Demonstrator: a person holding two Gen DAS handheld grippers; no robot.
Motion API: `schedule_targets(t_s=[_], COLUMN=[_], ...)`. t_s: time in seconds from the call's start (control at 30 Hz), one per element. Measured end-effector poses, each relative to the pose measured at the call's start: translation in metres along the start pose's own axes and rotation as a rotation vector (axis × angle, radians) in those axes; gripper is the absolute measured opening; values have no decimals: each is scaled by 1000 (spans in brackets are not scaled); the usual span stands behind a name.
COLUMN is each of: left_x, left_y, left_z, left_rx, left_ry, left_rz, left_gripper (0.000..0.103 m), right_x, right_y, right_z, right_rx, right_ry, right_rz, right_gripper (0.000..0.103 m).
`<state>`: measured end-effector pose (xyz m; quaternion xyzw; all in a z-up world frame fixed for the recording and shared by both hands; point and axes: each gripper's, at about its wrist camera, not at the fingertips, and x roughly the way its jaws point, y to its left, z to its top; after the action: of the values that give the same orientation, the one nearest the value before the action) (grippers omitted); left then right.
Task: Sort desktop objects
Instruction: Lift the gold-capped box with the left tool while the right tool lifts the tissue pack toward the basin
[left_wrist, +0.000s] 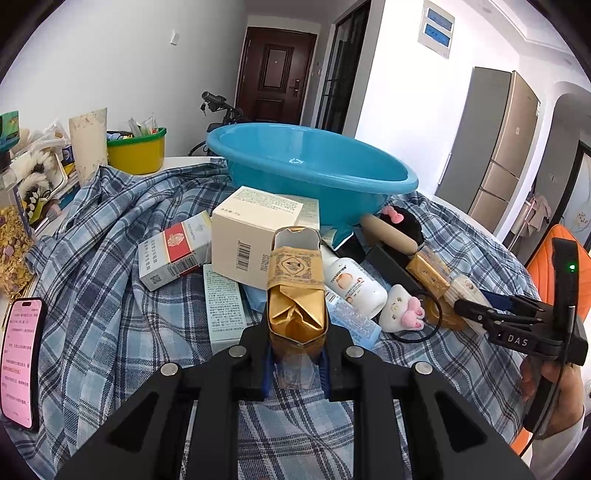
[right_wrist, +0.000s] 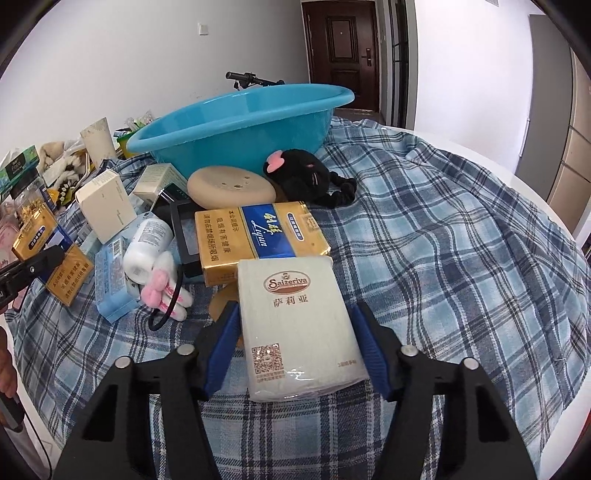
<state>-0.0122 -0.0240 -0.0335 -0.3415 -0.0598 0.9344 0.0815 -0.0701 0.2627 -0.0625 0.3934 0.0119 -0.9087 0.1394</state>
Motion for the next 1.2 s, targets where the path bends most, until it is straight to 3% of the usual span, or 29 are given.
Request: schedule_targets(t_s=[0.57, 1.2], left_x=[0, -17], left_y=[4, -5], left_z=[0, 12], left_rx=[-15, 8], left_ry=[-7, -54], left_rz=[22, 4], left_gripper=[21, 21], right_x=[-17, -48], right_y=[8, 36], right_z=[3, 19], right_rx=[-18, -69], right_ry=[-47, -127], right_rz=[-29, -2], right_gripper=[52, 51])
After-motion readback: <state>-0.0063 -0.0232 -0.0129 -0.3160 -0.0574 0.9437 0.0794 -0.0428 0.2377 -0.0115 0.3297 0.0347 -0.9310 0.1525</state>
